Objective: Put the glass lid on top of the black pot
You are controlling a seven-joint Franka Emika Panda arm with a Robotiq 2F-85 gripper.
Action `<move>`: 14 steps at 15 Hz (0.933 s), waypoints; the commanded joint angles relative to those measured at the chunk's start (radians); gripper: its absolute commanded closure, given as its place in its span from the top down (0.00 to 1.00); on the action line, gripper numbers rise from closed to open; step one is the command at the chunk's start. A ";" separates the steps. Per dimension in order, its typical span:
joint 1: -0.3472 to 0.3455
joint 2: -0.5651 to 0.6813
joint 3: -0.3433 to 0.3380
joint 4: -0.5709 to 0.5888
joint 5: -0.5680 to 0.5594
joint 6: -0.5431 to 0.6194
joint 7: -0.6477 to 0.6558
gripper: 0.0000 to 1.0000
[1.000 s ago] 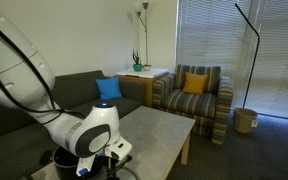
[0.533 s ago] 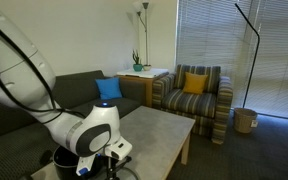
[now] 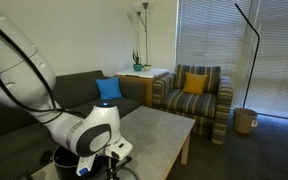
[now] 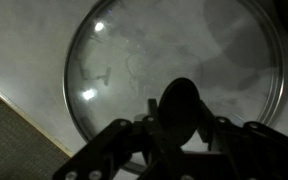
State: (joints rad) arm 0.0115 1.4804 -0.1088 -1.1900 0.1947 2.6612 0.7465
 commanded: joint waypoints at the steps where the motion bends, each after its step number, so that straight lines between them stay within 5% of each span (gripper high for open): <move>1: 0.026 0.000 -0.032 0.018 -0.013 -0.057 0.004 0.14; 14: 0.170 -0.175 -0.154 -0.233 -0.023 0.031 0.037 0.14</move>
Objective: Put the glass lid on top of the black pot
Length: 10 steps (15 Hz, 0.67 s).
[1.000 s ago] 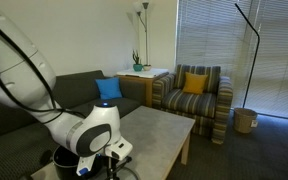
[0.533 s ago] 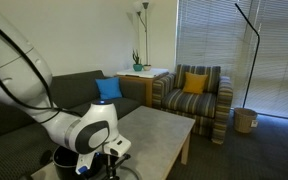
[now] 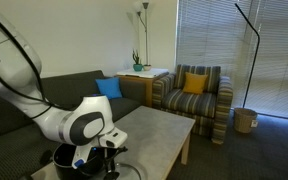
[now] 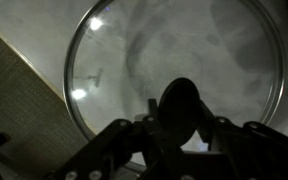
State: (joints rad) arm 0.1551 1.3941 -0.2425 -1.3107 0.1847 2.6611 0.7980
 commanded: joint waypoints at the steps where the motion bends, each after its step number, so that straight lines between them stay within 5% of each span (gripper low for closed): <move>1: 0.034 -0.104 -0.027 -0.133 -0.013 0.041 -0.016 0.14; 10: 0.130 -0.287 -0.105 -0.347 -0.064 0.084 0.022 0.14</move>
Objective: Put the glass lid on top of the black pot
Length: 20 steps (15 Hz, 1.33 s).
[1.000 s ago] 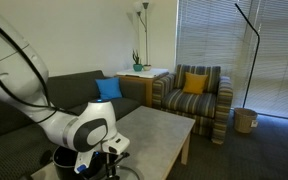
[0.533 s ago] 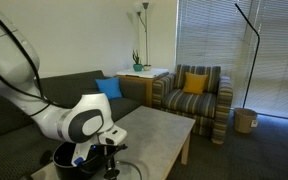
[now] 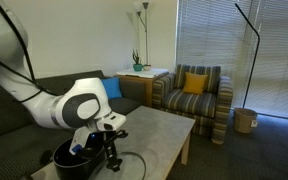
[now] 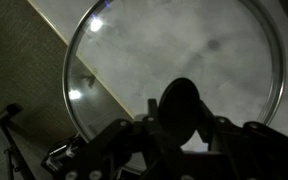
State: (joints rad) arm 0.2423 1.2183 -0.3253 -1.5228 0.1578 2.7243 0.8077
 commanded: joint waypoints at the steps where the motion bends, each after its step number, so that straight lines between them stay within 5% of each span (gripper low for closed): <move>1: 0.057 -0.137 -0.027 -0.161 -0.048 0.018 0.012 0.14; 8: 0.145 -0.253 -0.051 -0.253 -0.142 0.022 0.006 0.14; 20: 0.261 -0.241 -0.008 -0.100 -0.265 -0.115 0.005 0.14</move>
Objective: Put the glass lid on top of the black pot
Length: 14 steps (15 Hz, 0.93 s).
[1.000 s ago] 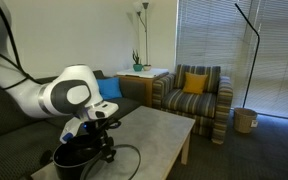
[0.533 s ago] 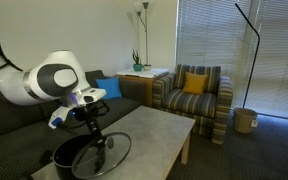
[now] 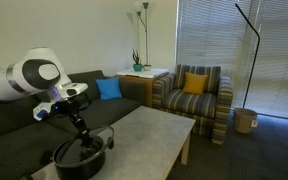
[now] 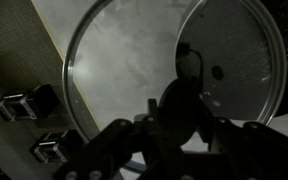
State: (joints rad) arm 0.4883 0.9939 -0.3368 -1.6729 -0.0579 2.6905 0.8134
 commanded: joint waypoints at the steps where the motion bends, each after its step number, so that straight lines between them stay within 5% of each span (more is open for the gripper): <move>1: 0.017 -0.023 0.009 0.062 -0.061 -0.098 -0.004 0.14; 14: -0.263 0.115 0.282 0.329 0.014 -0.134 -0.443 0.14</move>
State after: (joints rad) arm 0.2822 1.0622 -0.1077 -1.4248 -0.0780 2.5915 0.4705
